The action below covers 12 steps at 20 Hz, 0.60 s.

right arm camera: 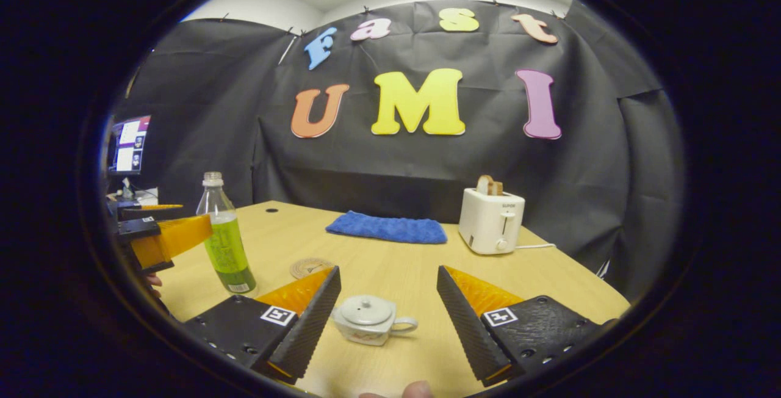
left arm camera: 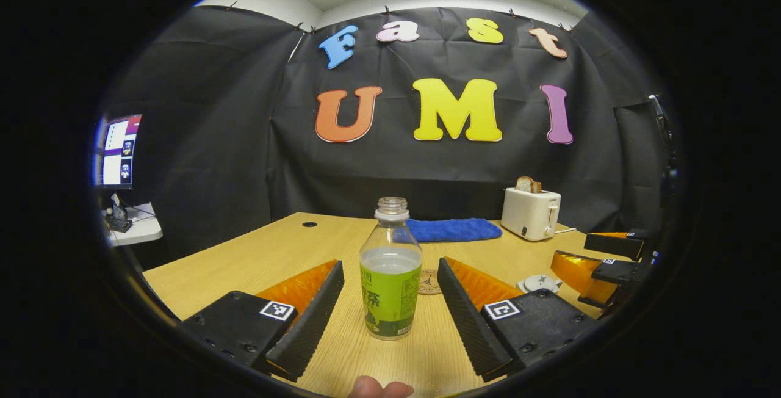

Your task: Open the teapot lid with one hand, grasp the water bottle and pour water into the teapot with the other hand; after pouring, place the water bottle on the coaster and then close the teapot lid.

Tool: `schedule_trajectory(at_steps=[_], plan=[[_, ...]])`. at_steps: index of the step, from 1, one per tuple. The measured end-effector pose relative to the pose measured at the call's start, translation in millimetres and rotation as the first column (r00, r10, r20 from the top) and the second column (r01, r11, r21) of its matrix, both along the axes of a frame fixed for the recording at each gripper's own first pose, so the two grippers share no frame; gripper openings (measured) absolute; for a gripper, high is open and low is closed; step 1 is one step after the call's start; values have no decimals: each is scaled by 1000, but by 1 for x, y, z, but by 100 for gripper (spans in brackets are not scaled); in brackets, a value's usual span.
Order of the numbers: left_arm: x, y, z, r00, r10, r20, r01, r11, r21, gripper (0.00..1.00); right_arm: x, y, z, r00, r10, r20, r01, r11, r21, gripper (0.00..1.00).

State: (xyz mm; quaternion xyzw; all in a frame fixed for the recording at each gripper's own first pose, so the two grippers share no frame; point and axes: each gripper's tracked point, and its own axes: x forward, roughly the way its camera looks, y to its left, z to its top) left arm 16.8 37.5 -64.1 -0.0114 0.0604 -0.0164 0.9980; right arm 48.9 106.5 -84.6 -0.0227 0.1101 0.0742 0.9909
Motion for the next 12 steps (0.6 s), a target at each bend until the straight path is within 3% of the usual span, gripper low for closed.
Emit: schedule_trajectory(at_steps=[8, 11, 12], plan=[[0, 9, -8, 1000, -1, -15, 0, 1000, -23, 97, 17, 16, -35, 996, -30, -88, 32, 999, 13, 94], [1, 10, -11, 1000, -9, -21, 8, 1000, -26, 97, 23, 18, -41, 993, -55, -105, 56, 998, 8, 66], [2, 10, -13, 1000, -12, -26, 11, 1000, -27, 97, 25, 18, -43, 992, -63, -112, 64, 998, 5, 63]])
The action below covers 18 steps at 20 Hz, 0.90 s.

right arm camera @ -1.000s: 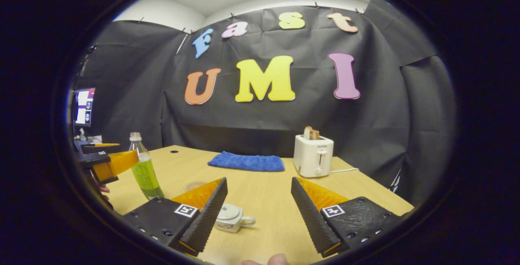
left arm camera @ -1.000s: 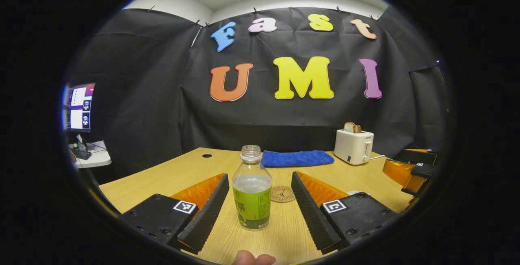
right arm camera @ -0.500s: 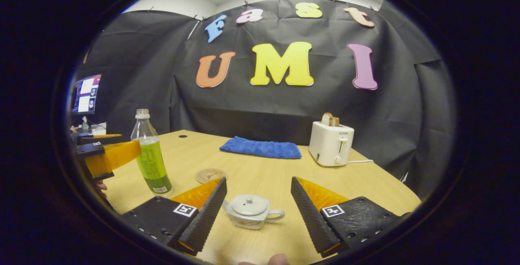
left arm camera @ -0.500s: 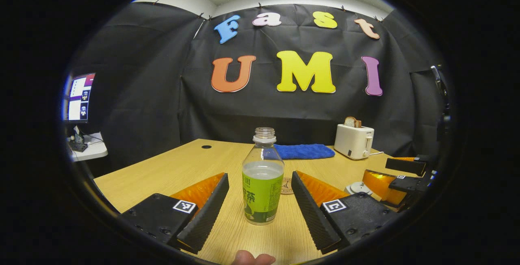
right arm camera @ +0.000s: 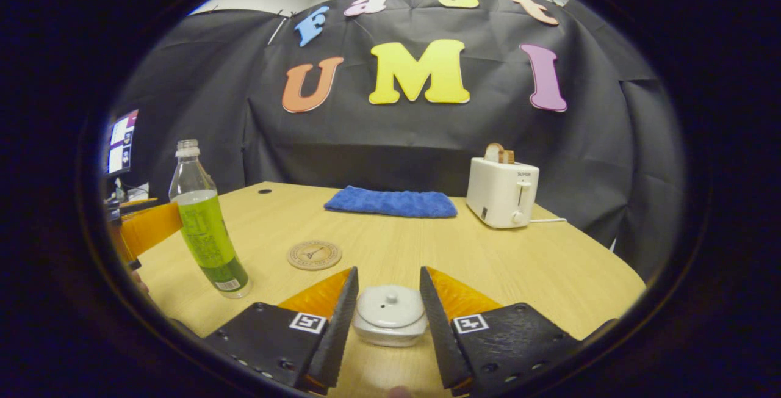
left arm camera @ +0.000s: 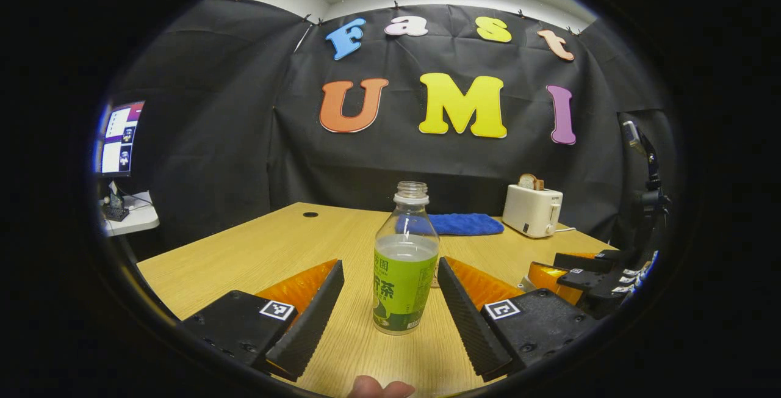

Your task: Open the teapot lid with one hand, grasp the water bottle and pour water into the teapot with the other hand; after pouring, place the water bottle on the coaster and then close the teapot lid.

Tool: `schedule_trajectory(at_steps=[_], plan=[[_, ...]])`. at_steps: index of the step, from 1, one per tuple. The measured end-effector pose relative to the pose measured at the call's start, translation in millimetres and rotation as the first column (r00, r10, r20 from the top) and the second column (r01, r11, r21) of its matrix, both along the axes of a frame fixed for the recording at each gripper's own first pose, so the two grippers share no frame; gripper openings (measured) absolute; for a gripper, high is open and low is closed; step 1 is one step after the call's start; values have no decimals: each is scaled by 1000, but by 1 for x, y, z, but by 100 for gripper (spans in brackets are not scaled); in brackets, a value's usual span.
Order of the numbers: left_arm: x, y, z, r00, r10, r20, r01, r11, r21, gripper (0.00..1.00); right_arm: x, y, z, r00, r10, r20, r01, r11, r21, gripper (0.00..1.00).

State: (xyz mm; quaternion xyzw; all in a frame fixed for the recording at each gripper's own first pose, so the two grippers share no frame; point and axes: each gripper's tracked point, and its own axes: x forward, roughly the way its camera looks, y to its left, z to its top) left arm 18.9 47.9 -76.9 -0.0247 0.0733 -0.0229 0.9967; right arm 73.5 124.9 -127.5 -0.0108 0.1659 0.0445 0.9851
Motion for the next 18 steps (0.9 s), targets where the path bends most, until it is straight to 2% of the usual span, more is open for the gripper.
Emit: schedule_trajectory(at_steps=[1, 2, 4, 5, 6, 10, 18], plan=[[0, 0, -1, 1000, -3, -3, 3, 1000, -3, 97, -1, 3, -2, 1000, 3, -8, -3, 1000, 11, 51], [0, 1, -1, 1000, -5, -3, 5, 1000, -5, 97, 0, 4, -1, 1000, 0, -7, 0, 1000, 15, 47], [1, 0, -2, 1000, -9, -4, 9, 1000, -7, 97, 1, 1, 1, 1000, -19, 2, 19, 1000, 4, 28], [1, -1, -3, 1000, -12, -2, 12, 1000, -9, 97, 4, -2, -1, 1000, -25, 1, 25, 1000, 2, 12], [1, -2, -3, 1000, -17, -2, 17, 1000, -10, 97, 4, -2, -2, 1000, -21, -5, 21, 1000, 9, 6], [8, -3, -7, 999, -33, -3, 33, 999, -17, 97, 1, 0, 1, 1000, -8, -1, 8, 1000, 21, 0], [24, -6, -27, 998, -50, -43, 50, 999, -18, 98, 4, -13, 33, 999, 3, 52, -5, 999, 43, 0]])
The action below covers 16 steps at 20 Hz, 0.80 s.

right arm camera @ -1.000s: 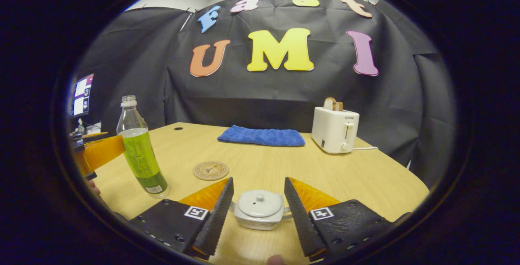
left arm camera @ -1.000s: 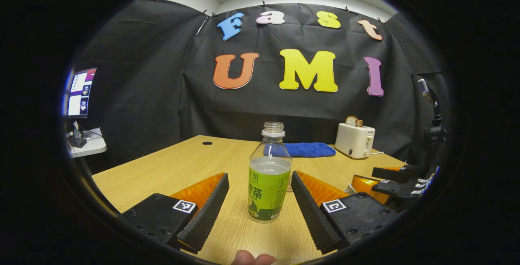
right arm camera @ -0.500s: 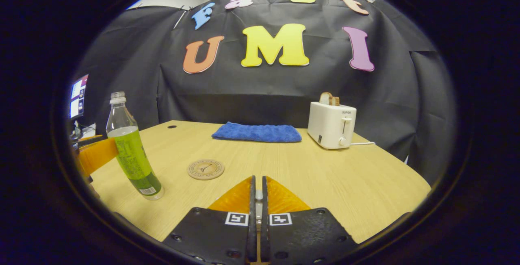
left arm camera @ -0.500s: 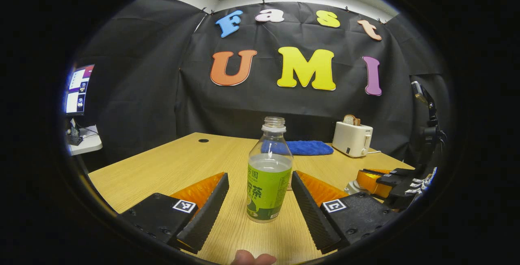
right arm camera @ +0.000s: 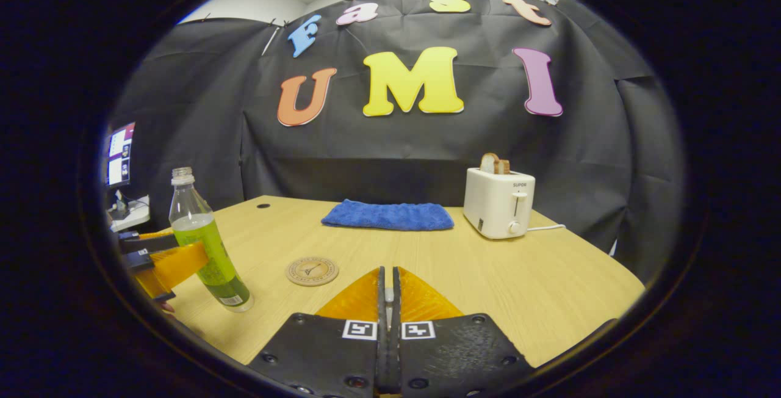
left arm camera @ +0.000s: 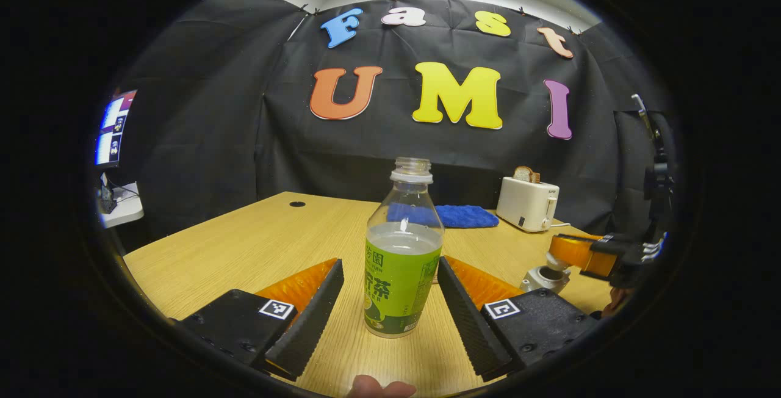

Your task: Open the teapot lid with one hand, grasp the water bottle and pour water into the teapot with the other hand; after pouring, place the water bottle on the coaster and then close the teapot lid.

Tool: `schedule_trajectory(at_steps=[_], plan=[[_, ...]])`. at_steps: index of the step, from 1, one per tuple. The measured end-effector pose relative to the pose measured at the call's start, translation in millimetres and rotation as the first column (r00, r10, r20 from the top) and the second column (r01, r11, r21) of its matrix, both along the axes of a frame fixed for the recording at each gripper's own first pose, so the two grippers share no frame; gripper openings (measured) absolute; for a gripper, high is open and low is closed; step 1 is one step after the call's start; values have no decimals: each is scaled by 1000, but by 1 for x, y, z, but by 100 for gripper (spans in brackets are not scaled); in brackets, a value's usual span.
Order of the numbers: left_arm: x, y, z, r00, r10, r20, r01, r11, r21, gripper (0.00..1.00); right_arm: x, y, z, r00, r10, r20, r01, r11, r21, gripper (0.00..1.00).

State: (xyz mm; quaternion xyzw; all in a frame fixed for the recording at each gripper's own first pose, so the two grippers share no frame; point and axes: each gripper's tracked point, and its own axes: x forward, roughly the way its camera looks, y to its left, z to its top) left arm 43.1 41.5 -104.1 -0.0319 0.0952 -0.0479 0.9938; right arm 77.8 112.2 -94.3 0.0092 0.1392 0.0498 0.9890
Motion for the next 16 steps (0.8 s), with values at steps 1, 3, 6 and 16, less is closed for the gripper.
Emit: schedule_trajectory(at_steps=[1, 3, 6, 16], plan=[[2, -1, -5, 1000, 1, -11, -1, 1000, 5, 98, -1, -5, 3, 1000, -2, 2, 2, 1000, 0, 0], [6, -5, -16, 999, -1, -36, 2, 1000, 17, 98, -4, -14, 11, 1000, -7, 11, 7, 1000, -3, 0], [9, -5, -24, 998, 11, -64, -9, 999, 33, 97, -10, -29, 19, 1000, -17, 24, 17, 1000, -13, 0], [9, 7, -5, 997, 52, -58, -38, 975, 219, 77, -17, -67, 21, 999, -25, 22, 25, 1000, -6, 0]])
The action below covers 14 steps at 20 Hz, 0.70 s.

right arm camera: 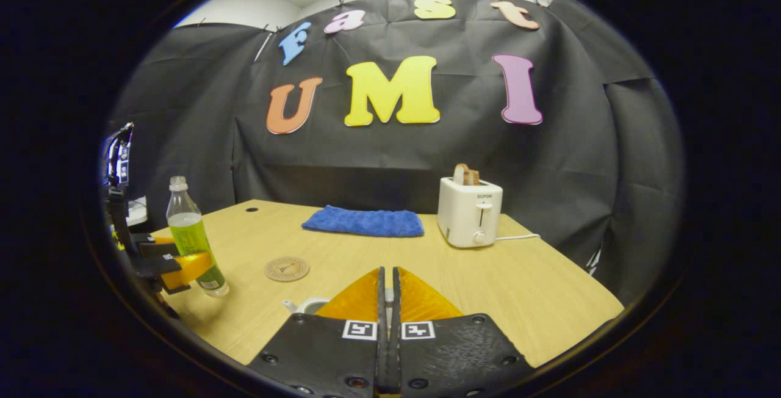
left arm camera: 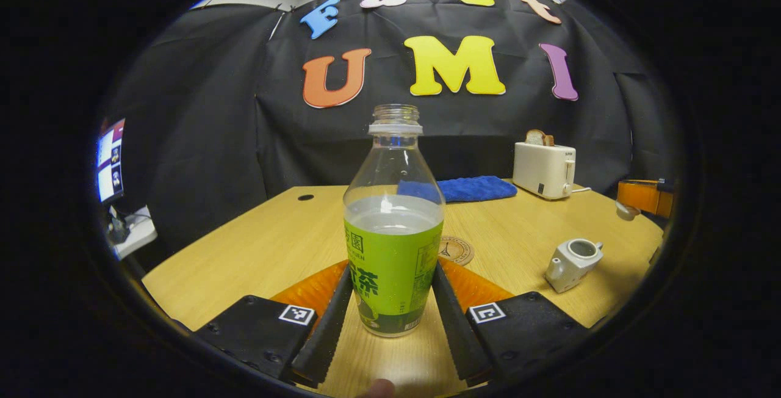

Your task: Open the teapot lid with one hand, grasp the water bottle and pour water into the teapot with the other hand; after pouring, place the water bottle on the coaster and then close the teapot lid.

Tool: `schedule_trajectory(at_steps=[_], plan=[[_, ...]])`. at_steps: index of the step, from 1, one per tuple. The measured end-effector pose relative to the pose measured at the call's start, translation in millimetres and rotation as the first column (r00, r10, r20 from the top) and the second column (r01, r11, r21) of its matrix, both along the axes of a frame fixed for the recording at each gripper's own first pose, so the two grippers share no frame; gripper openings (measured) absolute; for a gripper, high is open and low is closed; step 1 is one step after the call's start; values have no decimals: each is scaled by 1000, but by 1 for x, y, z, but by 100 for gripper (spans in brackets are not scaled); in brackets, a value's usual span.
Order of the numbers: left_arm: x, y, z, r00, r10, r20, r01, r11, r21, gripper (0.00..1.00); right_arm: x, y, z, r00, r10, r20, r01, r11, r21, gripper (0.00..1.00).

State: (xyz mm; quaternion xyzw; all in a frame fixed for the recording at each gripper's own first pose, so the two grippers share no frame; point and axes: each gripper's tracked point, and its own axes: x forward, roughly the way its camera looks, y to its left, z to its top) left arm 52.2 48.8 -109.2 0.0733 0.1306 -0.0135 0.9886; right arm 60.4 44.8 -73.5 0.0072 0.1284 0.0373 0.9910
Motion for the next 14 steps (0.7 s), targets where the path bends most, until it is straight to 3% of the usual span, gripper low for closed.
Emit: schedule_trajectory(at_steps=[2, 4, 8, 11, 14], plan=[[0, -1, 17, 1000, -17, 24, 14, 994, 110, 76, -1, -7, 2, 1000, 4, 0, -4, 1000, -1, 0], [1, -2, 32, 998, -50, 42, 37, 961, 274, 75, -3, -15, 2, 1000, 9, -6, -9, 1000, -3, 0], [1, -5, 51, 995, -95, 41, 57, 832, 552, 74, -8, -32, -2, 1000, -4, -13, 4, 1000, -6, 0], [0, -25, 44, 987, -159, 1, 120, 753, 647, 73, -14, -41, -8, 1000, -7, -22, 6, 1000, -11, 0], [-3, -36, 37, 977, -209, -47, 173, 641, 748, 73, -19, -49, -8, 1000, -12, -21, 11, 1000, -15, 0]])
